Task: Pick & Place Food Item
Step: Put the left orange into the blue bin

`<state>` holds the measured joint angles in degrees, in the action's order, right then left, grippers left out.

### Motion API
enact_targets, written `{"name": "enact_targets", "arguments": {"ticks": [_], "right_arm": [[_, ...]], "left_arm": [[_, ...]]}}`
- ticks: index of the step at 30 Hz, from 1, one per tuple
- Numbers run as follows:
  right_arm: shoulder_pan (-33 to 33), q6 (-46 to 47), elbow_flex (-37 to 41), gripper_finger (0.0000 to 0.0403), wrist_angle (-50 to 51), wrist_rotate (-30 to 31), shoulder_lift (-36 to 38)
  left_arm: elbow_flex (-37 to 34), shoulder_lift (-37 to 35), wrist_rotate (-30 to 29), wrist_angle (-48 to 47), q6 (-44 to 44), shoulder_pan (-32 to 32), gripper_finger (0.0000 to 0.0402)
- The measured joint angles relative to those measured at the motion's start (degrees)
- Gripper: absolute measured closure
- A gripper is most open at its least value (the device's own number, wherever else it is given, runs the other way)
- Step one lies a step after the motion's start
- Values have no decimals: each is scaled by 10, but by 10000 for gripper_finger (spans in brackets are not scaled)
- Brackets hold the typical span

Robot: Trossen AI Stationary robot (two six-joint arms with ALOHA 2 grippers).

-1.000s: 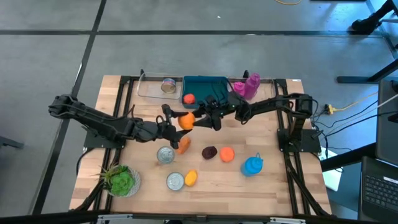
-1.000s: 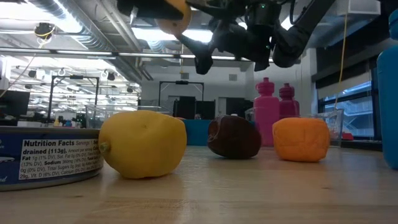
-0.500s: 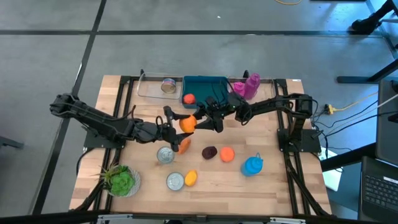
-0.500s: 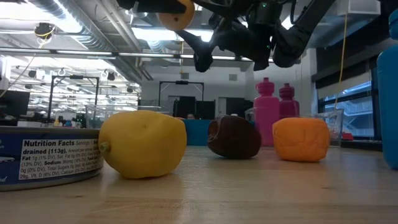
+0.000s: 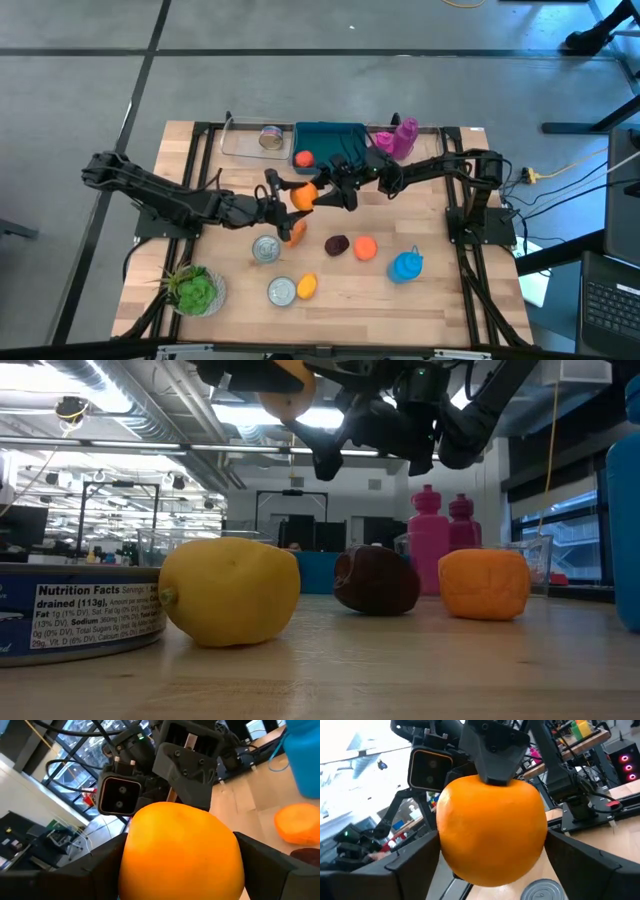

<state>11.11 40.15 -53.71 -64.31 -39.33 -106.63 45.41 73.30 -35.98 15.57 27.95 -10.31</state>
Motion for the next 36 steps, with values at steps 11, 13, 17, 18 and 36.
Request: {"name": "enact_targets", "arguments": {"ticks": [11, 13, 17, 18, 36], "right_arm": [[-1, -20, 0, 23, -3, 17, 2], [-1, -14, 0, 28, 2, 25, 2], [-1, -9, 0, 29, 15, 28, 2], [-1, -9, 0, 28, 16, 26, 2], [-2, -18, 1, 30, 28, 22, 1]], "left_arm": [[-1, 2, 9, -4, 7, 0, 96], [-1, 2, 4, -6, 13, 0, 96], [-1, 2, -2, -3, 23, 0, 96], [-1, 2, -3, -2, 29, 0, 96], [-1, 32, -5, 72, 101, 9, 96]]}}
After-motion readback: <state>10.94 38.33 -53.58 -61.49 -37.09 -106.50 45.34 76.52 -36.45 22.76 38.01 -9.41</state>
